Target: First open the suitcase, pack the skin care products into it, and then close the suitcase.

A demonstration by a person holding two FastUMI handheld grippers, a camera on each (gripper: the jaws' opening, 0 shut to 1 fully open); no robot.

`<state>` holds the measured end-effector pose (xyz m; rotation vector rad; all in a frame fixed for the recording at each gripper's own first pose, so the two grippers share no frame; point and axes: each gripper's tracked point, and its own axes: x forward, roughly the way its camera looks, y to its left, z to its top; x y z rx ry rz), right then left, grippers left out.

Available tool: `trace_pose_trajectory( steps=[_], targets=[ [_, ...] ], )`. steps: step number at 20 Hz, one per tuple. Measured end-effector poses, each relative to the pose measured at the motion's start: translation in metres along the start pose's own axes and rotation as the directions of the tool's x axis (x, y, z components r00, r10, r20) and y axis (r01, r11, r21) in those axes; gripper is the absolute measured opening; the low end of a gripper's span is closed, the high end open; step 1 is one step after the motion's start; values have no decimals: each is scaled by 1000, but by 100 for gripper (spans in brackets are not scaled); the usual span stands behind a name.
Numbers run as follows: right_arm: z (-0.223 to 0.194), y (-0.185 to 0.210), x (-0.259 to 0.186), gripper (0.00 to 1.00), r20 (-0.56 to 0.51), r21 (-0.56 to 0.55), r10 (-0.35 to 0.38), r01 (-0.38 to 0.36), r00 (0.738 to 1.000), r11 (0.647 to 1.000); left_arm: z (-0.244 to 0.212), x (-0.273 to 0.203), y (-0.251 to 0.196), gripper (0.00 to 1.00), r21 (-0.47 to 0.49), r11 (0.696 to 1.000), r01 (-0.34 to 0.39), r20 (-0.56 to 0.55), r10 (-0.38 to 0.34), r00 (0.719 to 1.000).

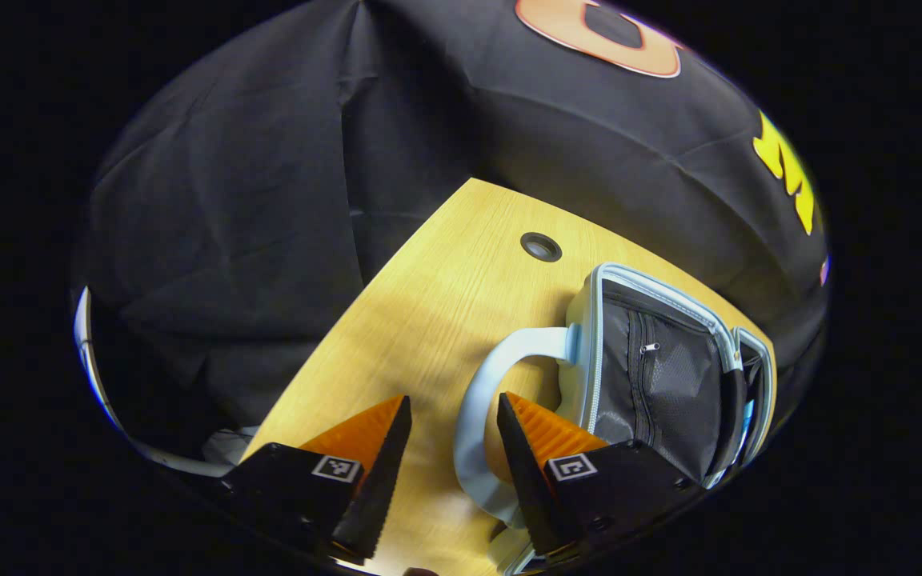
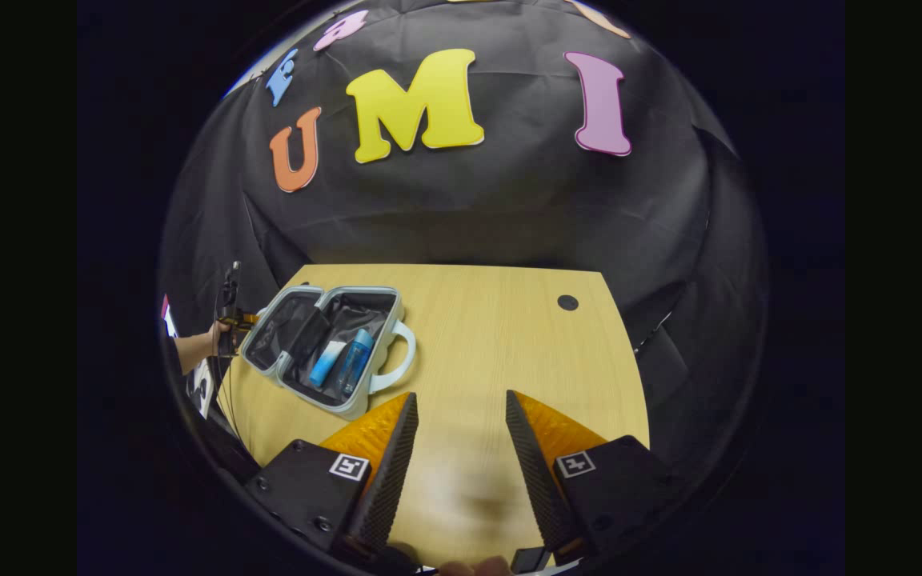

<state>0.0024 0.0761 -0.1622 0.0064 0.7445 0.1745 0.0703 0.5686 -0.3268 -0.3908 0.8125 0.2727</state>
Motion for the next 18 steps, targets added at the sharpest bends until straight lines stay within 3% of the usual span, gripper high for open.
trace_pose_trajectory(
  steps=[3,5,11,18],
  targets=[
    [-4,-3,-1,67,-11,7,-5,5,1000,1000,-5,5,-6,37,-93,996,16,-12,-17,1000],
    [-6,-8,-4,67,-6,33,-12,13,1000,999,0,0,-8,21,-72,997,4,-6,-4,1000],
    [-25,-10,-13,67,3,122,15,-15,1000,992,48,-63,-36,15,38,998,-43,113,39,993],
    [0,-40,-48,67,213,118,-39,14,976,993,92,-171,-113,11,51,998,-48,259,33,965]
  ],
)
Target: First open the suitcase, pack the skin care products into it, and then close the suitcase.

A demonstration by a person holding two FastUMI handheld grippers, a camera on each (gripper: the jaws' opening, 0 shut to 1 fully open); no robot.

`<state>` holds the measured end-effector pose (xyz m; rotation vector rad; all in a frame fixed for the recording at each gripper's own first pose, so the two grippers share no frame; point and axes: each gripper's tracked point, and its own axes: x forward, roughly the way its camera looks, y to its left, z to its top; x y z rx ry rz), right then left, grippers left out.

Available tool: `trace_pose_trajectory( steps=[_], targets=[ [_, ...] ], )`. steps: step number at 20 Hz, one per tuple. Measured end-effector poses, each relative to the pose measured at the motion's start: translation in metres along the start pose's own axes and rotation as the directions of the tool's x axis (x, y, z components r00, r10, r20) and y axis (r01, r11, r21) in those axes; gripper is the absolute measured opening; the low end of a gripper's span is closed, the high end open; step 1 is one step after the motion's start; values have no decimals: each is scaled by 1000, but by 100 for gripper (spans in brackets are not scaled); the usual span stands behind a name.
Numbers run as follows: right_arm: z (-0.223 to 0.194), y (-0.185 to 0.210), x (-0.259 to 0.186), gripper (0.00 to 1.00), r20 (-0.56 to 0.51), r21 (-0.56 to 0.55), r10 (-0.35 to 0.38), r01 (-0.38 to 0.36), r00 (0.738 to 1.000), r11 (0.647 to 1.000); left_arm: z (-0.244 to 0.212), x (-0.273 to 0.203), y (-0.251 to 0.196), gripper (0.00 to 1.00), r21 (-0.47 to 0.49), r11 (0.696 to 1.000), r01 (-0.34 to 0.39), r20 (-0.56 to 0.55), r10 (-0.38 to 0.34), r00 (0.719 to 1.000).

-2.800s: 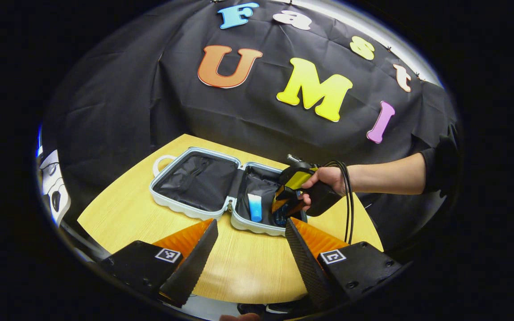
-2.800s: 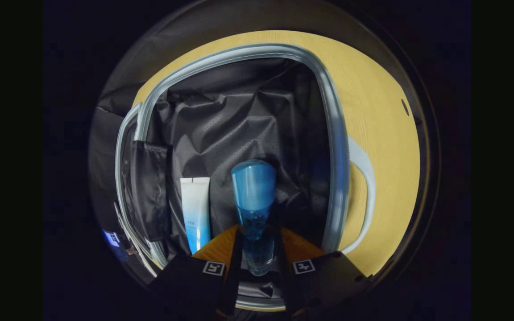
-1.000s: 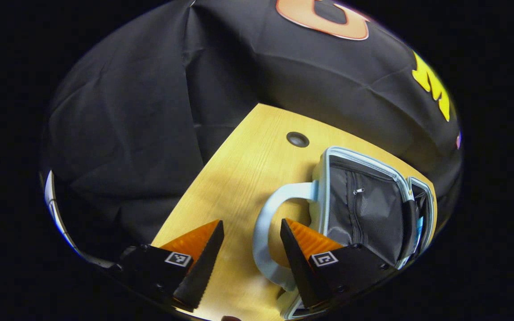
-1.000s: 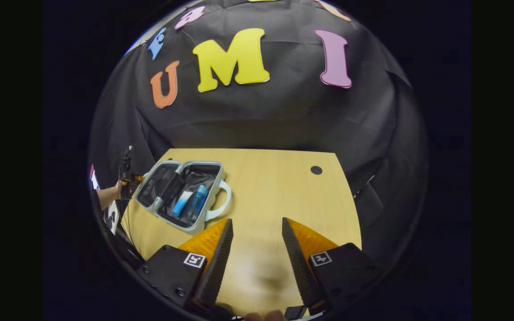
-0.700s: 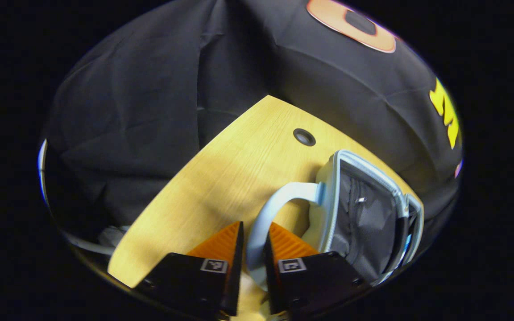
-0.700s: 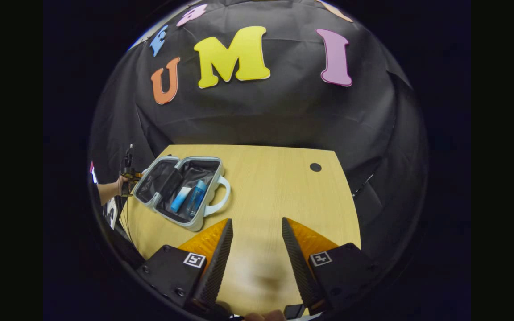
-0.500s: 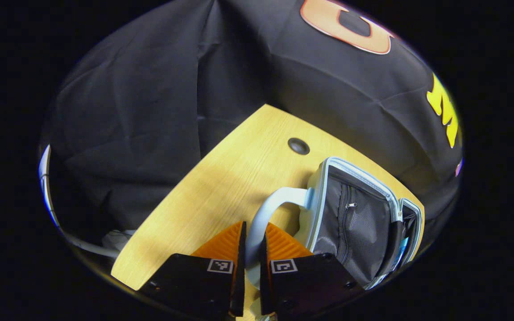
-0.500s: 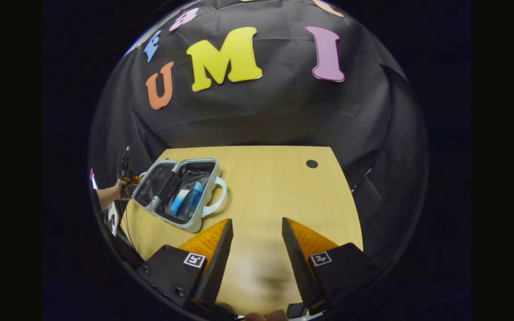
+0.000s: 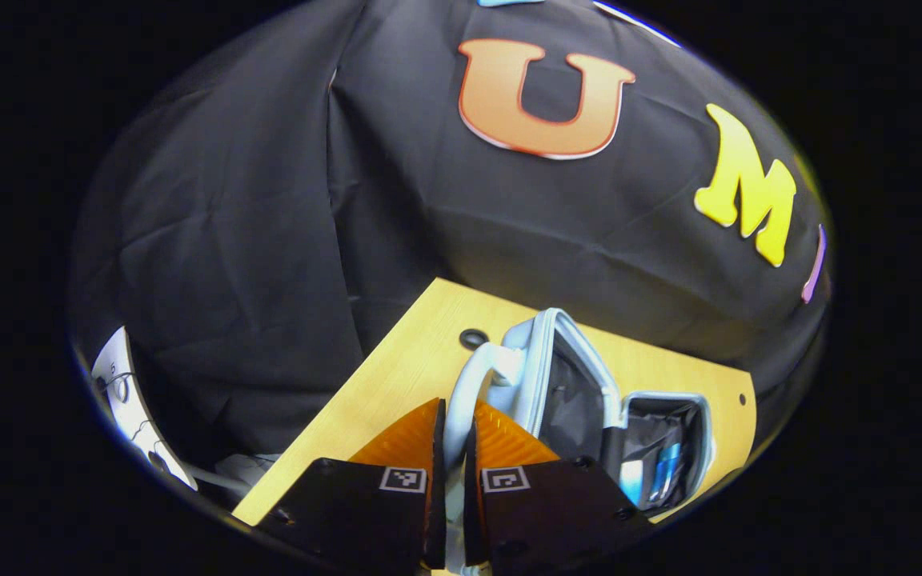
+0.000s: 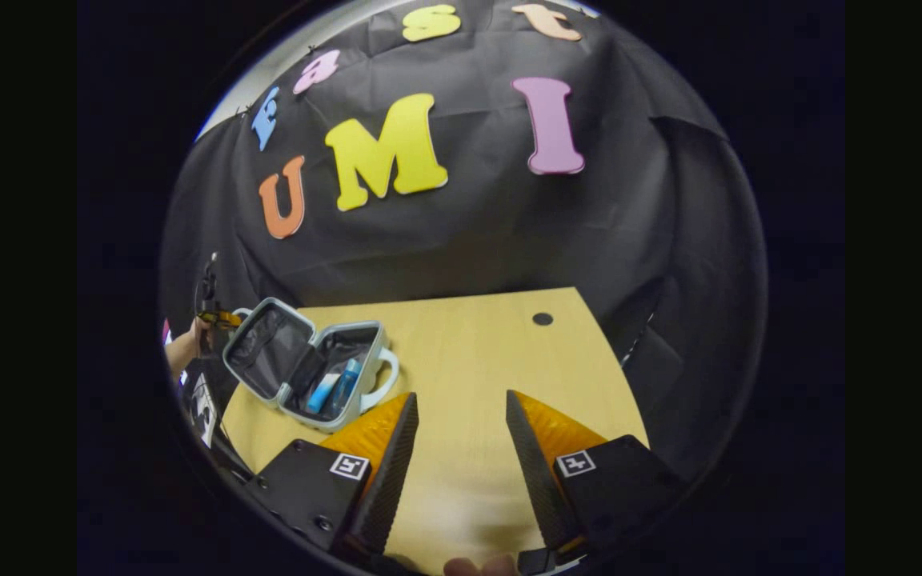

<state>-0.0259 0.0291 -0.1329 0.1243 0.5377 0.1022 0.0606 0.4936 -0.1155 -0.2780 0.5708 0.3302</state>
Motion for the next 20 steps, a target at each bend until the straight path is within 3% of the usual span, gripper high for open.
trace_pose_trajectory(
  steps=[3,6,10,20],
  targets=[
    [8,-11,-14,67,57,-21,-8,9,998,1000,16,-39,-52,10,52,999,7,66,-11,998],
    [15,-26,-30,67,113,-39,-30,34,993,999,31,-70,-126,10,98,994,52,137,-65,988],
    [17,-48,-47,67,139,-51,-55,62,989,997,23,-95,-215,10,105,990,98,185,-116,976],
    [16,-116,-78,67,128,-104,-172,185,977,977,-60,-83,-380,10,196,956,217,180,-253,951]
  ],
)
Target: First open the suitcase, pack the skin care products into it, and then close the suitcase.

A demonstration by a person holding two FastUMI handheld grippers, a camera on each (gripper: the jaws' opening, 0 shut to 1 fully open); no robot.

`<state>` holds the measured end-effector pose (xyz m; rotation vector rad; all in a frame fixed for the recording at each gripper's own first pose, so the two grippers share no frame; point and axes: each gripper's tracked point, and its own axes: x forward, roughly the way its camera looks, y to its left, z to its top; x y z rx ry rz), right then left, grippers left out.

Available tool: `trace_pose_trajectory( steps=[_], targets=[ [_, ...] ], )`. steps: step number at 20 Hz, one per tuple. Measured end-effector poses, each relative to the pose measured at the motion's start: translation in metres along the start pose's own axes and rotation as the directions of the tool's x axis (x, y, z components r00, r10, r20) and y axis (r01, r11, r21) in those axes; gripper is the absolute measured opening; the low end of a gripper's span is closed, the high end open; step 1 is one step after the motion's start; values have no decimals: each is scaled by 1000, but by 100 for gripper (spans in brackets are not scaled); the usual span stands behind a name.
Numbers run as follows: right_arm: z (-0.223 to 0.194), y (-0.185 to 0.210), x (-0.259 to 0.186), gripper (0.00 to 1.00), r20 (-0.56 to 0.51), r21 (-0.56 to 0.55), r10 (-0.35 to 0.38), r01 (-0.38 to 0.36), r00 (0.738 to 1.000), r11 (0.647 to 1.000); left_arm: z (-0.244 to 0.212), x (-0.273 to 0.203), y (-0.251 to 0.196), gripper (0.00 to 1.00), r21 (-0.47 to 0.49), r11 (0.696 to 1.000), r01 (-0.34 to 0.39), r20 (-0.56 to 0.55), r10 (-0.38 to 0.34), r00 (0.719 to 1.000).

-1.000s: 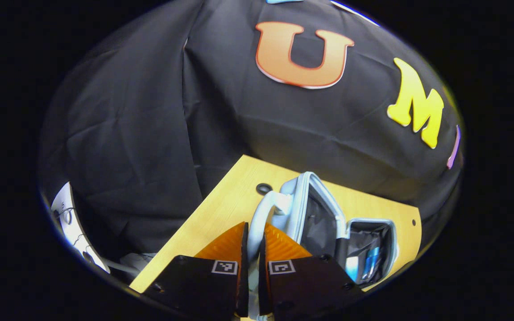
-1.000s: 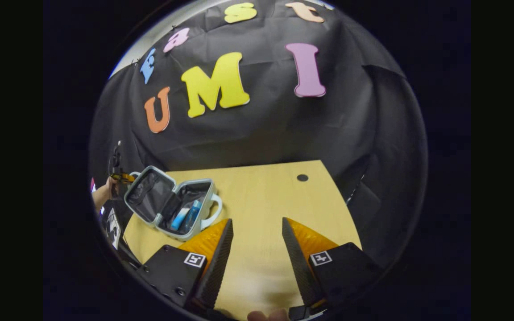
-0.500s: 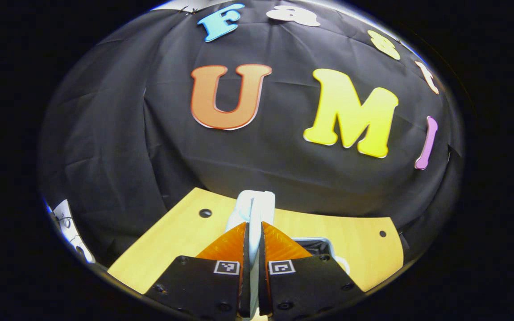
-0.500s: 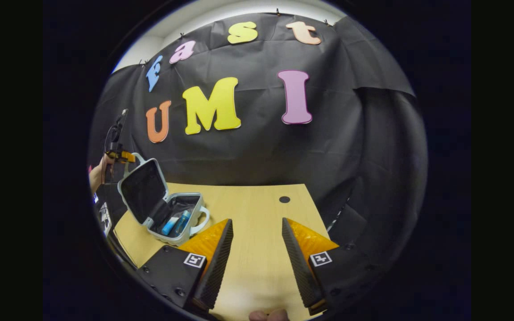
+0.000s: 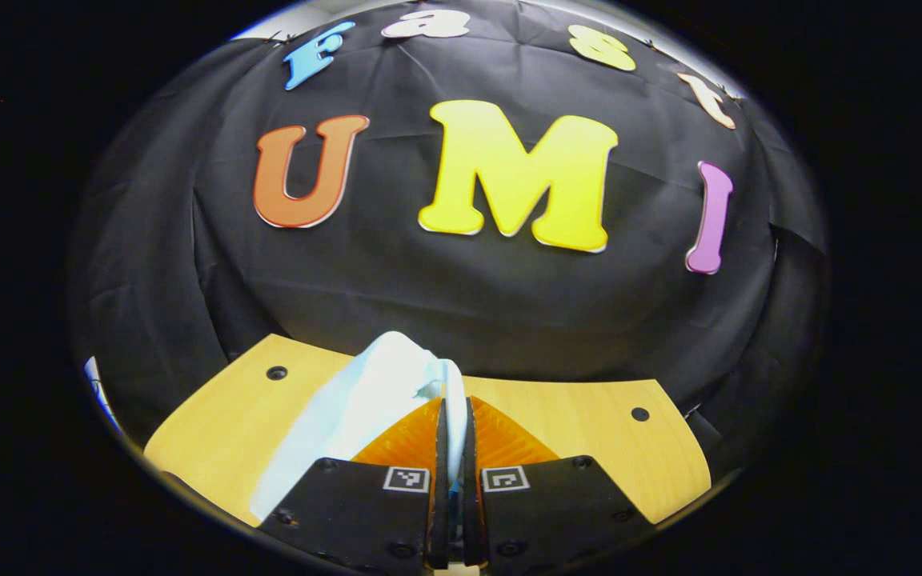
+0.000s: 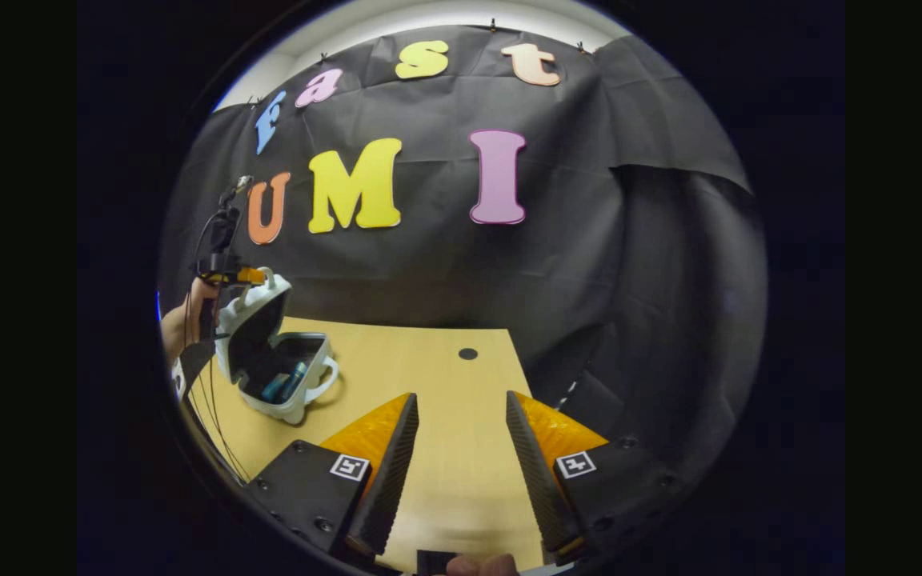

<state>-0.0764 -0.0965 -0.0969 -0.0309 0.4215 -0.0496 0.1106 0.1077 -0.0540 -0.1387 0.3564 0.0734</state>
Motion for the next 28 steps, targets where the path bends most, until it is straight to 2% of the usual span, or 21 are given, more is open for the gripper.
trace_pose_trajectory(
  steps=[3,8,13,17,23,25,27,28],
  targets=[
    [-7,-15,-6,67,-29,-25,-29,28,999,999,-30,18,-32,10,8,999,34,-39,-33,999],
    [2,-36,-5,66,-24,-55,-63,61,998,997,-83,50,-70,10,65,997,44,-82,-39,996],
    [-6,-43,1,67,-58,-50,-77,74,995,996,-131,70,-82,10,136,989,52,-156,-30,987],
    [-8,-45,3,67,-72,-65,-79,74,994,995,-153,75,-90,10,174,983,60,-171,-30,985],
    [-5,-47,5,67,-68,-77,-78,73,995,994,-173,81,-98,13,258,966,-24,-141,63,988],
    [-6,-50,6,67,-71,-77,-84,79,994,994,-179,83,-101,14,275,961,-33,-126,70,990],
    [-10,-52,6,67,-80,-79,-86,80,993,994,-177,87,-105,20,257,966,-8,-92,32,995],
    [-10,-52,7,67,-80,-81,-87,81,993,993,-177,85,-105,32,251,968,-14,-89,37,995]
  ],
)
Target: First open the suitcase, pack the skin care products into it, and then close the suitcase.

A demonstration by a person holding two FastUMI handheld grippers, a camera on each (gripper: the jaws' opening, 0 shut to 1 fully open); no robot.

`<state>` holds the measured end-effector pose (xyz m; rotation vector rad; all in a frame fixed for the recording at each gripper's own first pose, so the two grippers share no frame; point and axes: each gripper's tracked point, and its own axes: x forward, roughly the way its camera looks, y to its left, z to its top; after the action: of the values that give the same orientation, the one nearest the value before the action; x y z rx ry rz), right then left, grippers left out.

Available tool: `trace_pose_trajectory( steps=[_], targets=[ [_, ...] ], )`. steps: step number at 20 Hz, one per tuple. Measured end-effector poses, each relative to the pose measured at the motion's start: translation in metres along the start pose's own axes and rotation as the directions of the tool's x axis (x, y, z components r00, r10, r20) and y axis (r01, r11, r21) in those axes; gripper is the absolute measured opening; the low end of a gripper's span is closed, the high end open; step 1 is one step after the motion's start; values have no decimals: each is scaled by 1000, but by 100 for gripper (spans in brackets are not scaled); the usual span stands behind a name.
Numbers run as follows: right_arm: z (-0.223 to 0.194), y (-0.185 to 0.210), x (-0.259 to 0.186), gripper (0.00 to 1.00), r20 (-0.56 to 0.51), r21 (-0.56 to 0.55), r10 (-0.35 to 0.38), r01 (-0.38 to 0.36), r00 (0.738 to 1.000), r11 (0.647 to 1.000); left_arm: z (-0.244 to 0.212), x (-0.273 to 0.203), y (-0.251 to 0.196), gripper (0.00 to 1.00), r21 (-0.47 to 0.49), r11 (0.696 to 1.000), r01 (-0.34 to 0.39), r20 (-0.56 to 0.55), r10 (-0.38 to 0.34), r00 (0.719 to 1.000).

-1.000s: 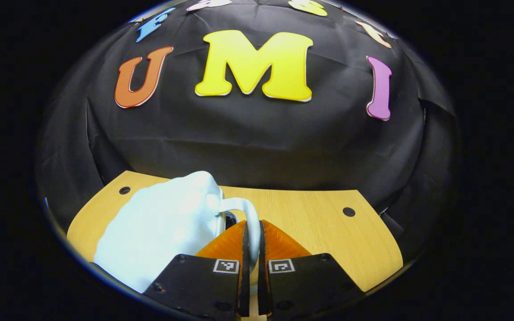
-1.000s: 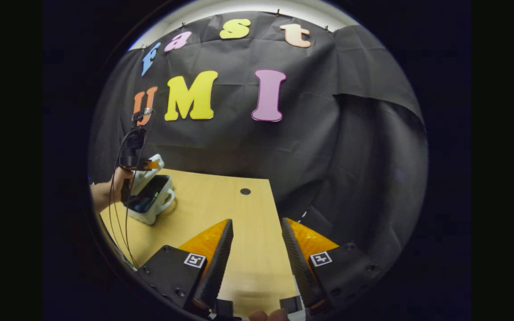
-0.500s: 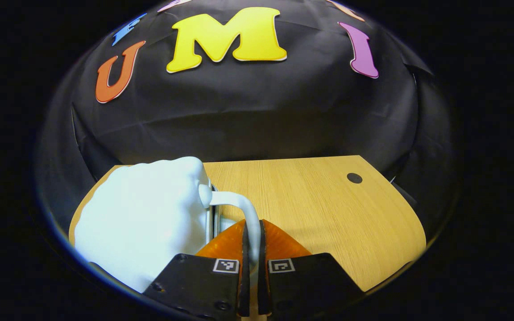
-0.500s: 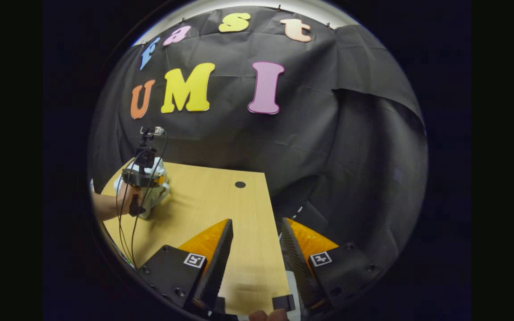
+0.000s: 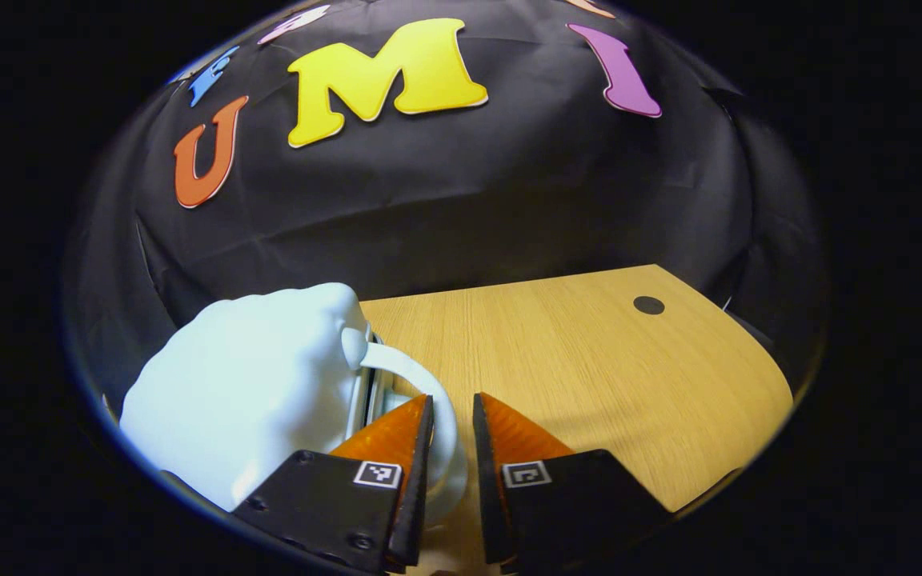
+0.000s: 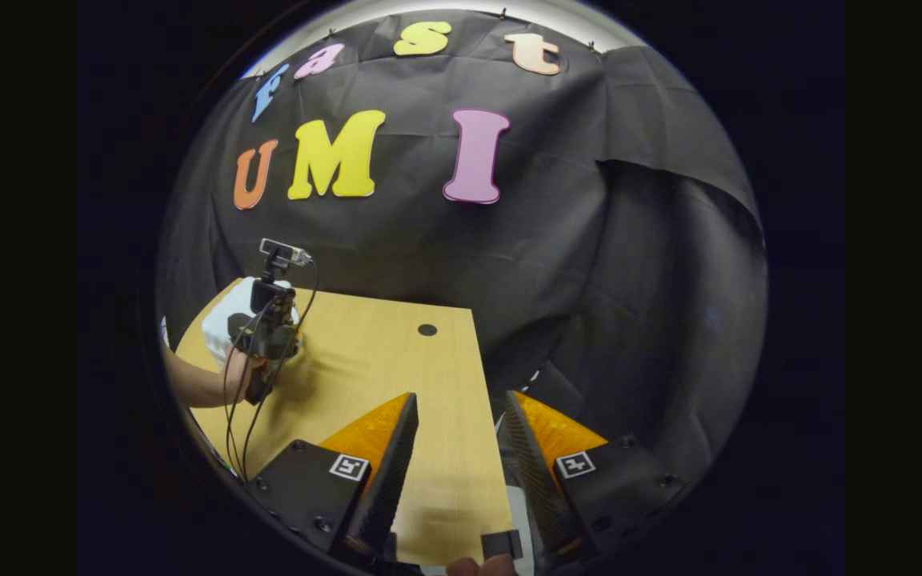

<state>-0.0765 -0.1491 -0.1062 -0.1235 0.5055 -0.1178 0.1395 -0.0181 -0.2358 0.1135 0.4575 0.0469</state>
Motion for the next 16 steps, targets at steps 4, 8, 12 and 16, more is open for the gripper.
trace_pose_trajectory(
  steps=[4,8,12,16],
  targets=[
    [1,4,1,67,11,1,9,-9,1000,1000,5,-8,-16,64,0,999,44,26,-44,999],
    [8,22,5,67,40,9,43,-43,998,999,10,-30,-25,100,-60,995,73,39,-71,997],
    [51,53,14,67,161,40,98,-106,982,994,80,-102,2,99,-99,993,65,184,-46,982],
    [112,97,25,67,299,64,157,-184,941,981,154,-182,42,99,-135,991,24,324,22,946]
  ],
)
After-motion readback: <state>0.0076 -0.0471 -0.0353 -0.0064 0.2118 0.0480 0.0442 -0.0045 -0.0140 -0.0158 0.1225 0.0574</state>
